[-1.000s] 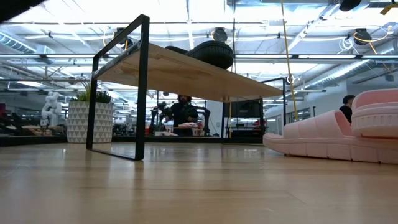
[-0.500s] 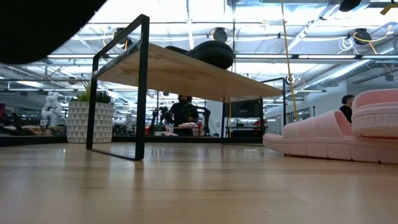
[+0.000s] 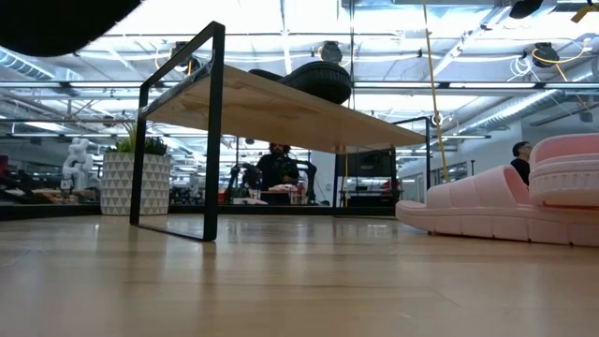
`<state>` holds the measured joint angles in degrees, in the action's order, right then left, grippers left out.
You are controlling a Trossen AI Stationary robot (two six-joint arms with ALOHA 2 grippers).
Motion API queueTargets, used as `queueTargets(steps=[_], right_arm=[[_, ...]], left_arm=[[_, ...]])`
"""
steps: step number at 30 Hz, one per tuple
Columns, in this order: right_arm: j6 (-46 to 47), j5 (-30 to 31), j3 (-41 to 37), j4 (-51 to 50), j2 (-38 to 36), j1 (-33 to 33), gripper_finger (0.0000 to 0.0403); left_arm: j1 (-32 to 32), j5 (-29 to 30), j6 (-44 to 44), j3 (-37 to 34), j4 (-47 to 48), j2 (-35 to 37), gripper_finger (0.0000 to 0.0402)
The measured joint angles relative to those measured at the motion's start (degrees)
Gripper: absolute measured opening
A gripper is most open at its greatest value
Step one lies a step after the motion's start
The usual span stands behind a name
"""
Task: Pick and place slides into the shelf
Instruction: Put the black slide on the shelf
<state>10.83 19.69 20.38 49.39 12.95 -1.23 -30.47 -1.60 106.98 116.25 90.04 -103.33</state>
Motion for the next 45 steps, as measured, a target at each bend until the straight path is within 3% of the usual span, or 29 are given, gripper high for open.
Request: queueTargets(steps=[9, 21, 28, 45], right_arm=[[4.6, 0.0, 0.0, -6.1, 0.8, 0.0, 0.0], [15.1, -0.5, 0.0, -5.0, 10.3, 0.0, 0.0], [15.4, -3.5, 0.0, 0.5, 12.0, 0.0, 0.0], [15.3, -3.5, 0.0, 0.1, 11.9, 0.0, 0.0]], left_arm=[[0.2, 0.5, -1.7, 1.3, 0.0, 0.0, 0.0], [4.7, 5.1, -10.8, 6.8, 0.0, 0.0, 0.0], [8.0, 7.1, -17.3, 11.1, 0.0, 0.0, 0.0], [19.9, 10.9, -37.8, 18.6, -0.1, 0.7, 0.0]])
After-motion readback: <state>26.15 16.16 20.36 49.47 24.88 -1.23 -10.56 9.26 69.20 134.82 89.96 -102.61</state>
